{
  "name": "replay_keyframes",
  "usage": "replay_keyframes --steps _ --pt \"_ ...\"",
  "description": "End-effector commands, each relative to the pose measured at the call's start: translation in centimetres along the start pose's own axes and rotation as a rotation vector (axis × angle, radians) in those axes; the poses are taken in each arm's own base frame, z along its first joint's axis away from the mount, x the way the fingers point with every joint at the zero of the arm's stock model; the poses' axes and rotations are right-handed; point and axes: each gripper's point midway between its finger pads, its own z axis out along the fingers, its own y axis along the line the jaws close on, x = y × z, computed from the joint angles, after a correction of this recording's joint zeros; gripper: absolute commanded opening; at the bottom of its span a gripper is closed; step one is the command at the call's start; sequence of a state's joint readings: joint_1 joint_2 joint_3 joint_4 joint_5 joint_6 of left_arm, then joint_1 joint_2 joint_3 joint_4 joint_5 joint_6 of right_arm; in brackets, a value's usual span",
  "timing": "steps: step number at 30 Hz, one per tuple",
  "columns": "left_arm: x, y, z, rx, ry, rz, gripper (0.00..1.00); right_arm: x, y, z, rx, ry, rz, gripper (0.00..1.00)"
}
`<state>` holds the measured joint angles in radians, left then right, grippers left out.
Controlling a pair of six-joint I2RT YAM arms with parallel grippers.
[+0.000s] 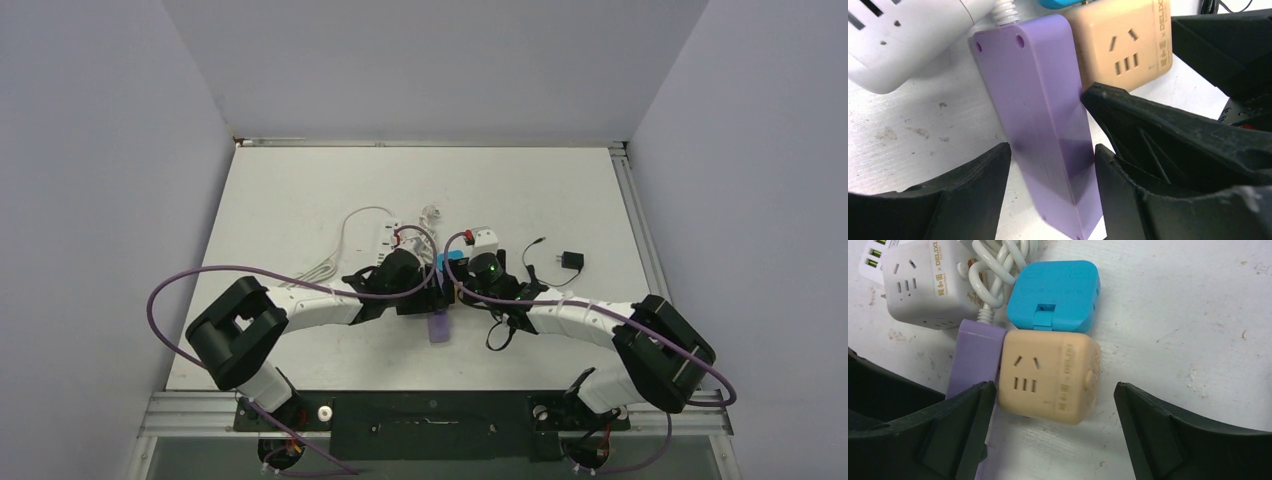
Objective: Pull the plug off the socket
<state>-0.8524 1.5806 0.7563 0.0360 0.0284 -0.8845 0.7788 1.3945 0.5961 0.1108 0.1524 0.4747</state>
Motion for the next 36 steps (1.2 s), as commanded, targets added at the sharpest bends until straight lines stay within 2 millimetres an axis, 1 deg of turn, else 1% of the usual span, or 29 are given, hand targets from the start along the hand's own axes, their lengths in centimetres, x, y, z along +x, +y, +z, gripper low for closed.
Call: replay_keyframes --steps 1,2,3,4,8,10,12,13,17,19,21,24,28,29,30,33,34,36 --pt "0.5 1.0 0.6 -0.022 -0.005 0.007 0.56 -1.7 -0.1 0.5 0.078 -0.058 -0.022 0.96" --pt "0.7 1.2 0.7 -0.027 -0.001 0.006 0.54 -1.7 -0.1 0.6 0.084 -0.059 -0.024 0.97" --pt "0.8 1.4 0.8 -0.03 0.002 0.008 0.51 -1.7 -0.1 0.7 0.093 -0.064 -0.023 1.0" --pt "1.0 1.6 0.8 -0.035 0.006 0.007 0.49 -1.7 -0.1 0.7 0.097 -0.067 -0.023 0.93" --pt "1.4 2.3 0.8 -0.05 0.014 -0.001 0.43 -1.9 -0.3 0.8 0.111 -0.072 -0.023 0.76" --pt "1.4 2.6 0.8 -0.056 0.014 -0.01 0.4 -1.9 -1.1 0.6 0.147 -0.072 -0.023 0.65" --pt "1.4 3.1 0.7 -0.064 0.014 -0.018 0.38 -2.0 -2.0 0.2 0.176 -0.072 -0.022 0.49" --pt "1.5 3.3 0.7 -0.067 0.015 -0.021 0.37 -2.2 -2.8 -0.1 0.194 -0.072 -0.012 0.43" --pt "1.3 3.9 0.6 -0.076 0.009 -0.031 0.33 -3.2 -5.8 -1.3 0.231 -0.1 0.044 0.34" --pt "1.3 4.3 0.5 -0.079 0.01 -0.04 0.31 -4.0 -7.1 -2.1 0.244 -0.123 0.073 0.33" --pt "1.4 4.4 0.5 -0.072 0.015 -0.05 0.29 -4.9 -7.9 -2.7 0.243 -0.148 0.086 0.31" --pt "1.4 4.3 0.5 -0.048 0.02 -0.059 0.28 -5.9 -7.9 -3.2 0.222 -0.177 0.071 0.29" --pt "0.7 4.0 0.1 -0.018 -0.001 -0.049 0.27 -7.0 -7.3 -3.7 0.179 -0.215 0.053 0.24" --pt "0.4 3.9 -0.1 -0.01 -0.009 -0.042 0.3 -7.2 -7.0 -3.9 0.16 -0.228 0.048 0.23" --pt "0.0 3.7 -0.3 -0.001 -0.019 -0.032 0.35 -7.5 -6.8 -4.1 0.147 -0.244 0.045 0.21" --pt "-1.6 2.5 -1.2 0.053 -0.05 0.0 0.53 -8.6 -6.1 -4.6 0.102 -0.29 0.04 0.16" --pt "-2.4 2.0 -1.7 0.077 -0.065 0.008 0.62 -8.9 -5.9 -4.8 0.091 -0.304 0.038 0.15" --pt "-3.9 0.8 -2.6 0.127 -0.086 0.02 0.72 -9.7 -5.5 -5.2 0.067 -0.338 0.032 0.12"
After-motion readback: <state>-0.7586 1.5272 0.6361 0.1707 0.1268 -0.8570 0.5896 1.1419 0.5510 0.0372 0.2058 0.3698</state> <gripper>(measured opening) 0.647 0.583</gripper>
